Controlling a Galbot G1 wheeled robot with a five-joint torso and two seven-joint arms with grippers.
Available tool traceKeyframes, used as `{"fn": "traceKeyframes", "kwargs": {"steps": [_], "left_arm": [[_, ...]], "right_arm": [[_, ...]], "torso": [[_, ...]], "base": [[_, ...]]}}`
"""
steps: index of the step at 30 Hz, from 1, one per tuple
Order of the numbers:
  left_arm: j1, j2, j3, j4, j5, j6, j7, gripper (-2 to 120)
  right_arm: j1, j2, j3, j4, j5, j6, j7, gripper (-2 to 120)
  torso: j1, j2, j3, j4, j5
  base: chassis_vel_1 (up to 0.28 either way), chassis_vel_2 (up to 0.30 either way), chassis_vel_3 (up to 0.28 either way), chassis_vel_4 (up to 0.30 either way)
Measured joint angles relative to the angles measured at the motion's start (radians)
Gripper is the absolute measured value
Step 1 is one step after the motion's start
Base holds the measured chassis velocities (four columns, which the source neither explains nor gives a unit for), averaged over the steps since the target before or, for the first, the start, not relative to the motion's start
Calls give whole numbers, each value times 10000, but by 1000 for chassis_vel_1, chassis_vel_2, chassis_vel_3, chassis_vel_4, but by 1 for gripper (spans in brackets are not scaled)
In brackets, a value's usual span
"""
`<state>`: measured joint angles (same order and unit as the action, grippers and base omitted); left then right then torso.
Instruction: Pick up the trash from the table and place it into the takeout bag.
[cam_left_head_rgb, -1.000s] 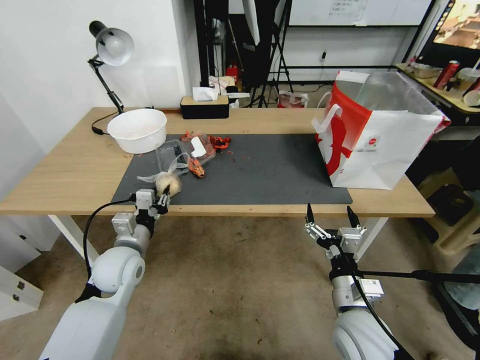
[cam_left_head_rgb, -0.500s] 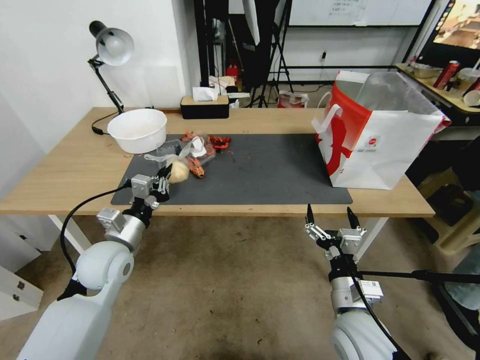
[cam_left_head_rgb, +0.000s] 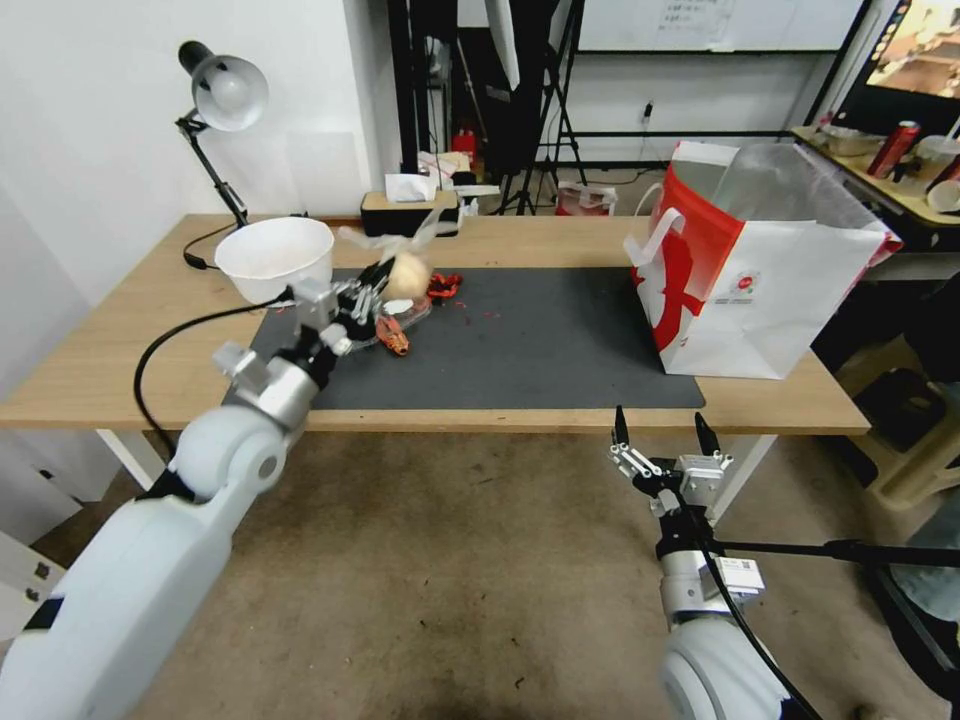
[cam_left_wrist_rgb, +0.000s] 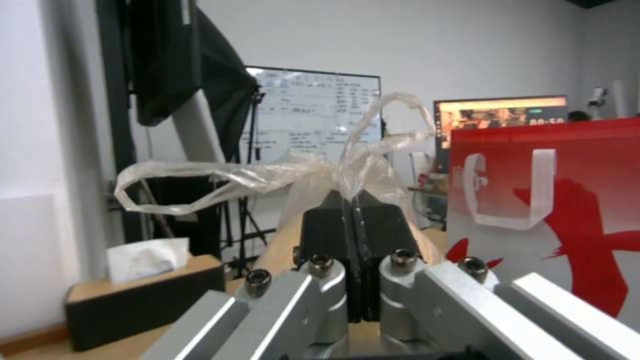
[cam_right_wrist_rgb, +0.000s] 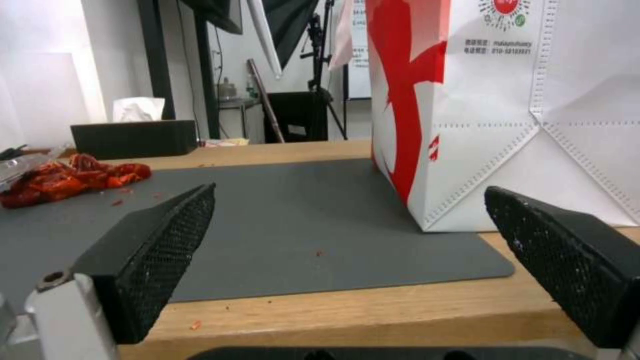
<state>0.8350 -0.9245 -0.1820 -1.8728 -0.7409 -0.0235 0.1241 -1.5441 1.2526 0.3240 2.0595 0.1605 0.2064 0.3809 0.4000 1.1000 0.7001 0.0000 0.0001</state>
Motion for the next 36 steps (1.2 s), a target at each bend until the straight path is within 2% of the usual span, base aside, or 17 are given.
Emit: {"fn": "traceKeyframes", "kwargs": {"steps": [1,2,5,6,8,10,11,14,15,18,22,25,33,36], "left_arm": [[-364,27,364,149,-116,1,-7,0],[-364,27,364,149,-116,1,-7,0],[-1481,94,1457,584,-534,15,-85,0],[-1481,94,1457,584,-534,15,-85,0],[-2217,74,2107,864,-746,38,-147,0],[-2892,-37,2633,1158,-881,48,-201,0],[-2892,-37,2633,1158,-881,48,-201,0],[-4241,-395,3534,1766,-1094,68,-285,0],[-4241,-395,3534,1766,-1094,68,-285,0],[-5539,-879,4418,2345,-1306,76,-343,0],[-6249,-1262,5048,2735,-1437,79,-379,0],[-7222,-1925,5897,3288,-1615,78,-412,0],[-8379,-2815,6685,4147,-1873,78,-441,0],[-9009,-3364,7051,4791,-1994,74,-431,0]], "right_arm": [[6,2,17,-8,-3,0,3,100],[6,2,17,-8,-3,0,3,100],[25,-2,88,-50,-4,0,7,100],[25,-2,88,-50,-4,0,7,100],[35,3,116,-98,-4,9,10,100],[46,39,133,-133,-10,20,12,100],[46,39,133,-133,-10,20,12,100],[52,127,155,-186,-46,49,13,100],[52,127,155,-186,-46,49,13,100],[84,178,214,-235,-72,73,26,100],[97,200,264,-245,-72,81,36,100],[103,231,311,-278,-73,102,51,100],[103,249,344,-286,-67,125,61,100],[137,244,377,-287,-36,127,67,100]], "torso": [[1,0,0,0,-1],[1,0,0,0,-1],[0,0,0,0,-2],[0,0,0,0,-2],[0,-1,1,-1,0],[0,0,0,0,1],[0,0,0,0,1],[1,-1,0,-1,0],[1,-1,0,-1,0],[2,-1,1,-2,1],[1,-2,0,0,1],[1,-2,1,-1,3],[1,-1,-1,0,0],[1,-1,0,0,1]], "base": [[0,0,0,0],[0,0,0,0],[0,0,0,0],[0,0,0,0],[0,0,0,0],[0,0,0,0],[0,0,0,0],[0,0,0,0],[0,0,0,0],[0,0,0,0],[0,0,0,0],[0,0,0,0],[0,0,0,0],[0,0,0,0]]}}
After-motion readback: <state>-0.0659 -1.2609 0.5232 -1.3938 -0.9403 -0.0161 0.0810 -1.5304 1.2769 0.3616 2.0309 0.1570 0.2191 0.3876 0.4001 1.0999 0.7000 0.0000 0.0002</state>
